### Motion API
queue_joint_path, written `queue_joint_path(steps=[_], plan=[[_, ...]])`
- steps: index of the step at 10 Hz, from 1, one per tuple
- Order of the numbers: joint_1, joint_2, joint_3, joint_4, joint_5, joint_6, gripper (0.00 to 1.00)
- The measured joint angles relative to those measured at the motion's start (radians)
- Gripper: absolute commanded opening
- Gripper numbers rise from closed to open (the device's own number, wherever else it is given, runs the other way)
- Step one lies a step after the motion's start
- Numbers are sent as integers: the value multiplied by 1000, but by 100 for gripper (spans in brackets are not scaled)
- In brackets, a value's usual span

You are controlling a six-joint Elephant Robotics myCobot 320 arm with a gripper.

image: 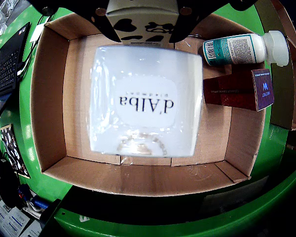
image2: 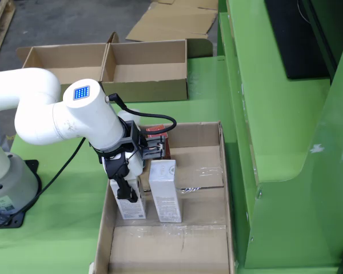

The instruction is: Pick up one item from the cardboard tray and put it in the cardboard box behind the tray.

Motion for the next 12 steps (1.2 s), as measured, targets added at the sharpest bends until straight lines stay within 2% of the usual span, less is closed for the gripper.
queue_joint_path(steps=[8, 12], plan=[[0, 0, 0, 0, 0, 0, 0], [12, -61, 186, -139, -9, 15, 0]])
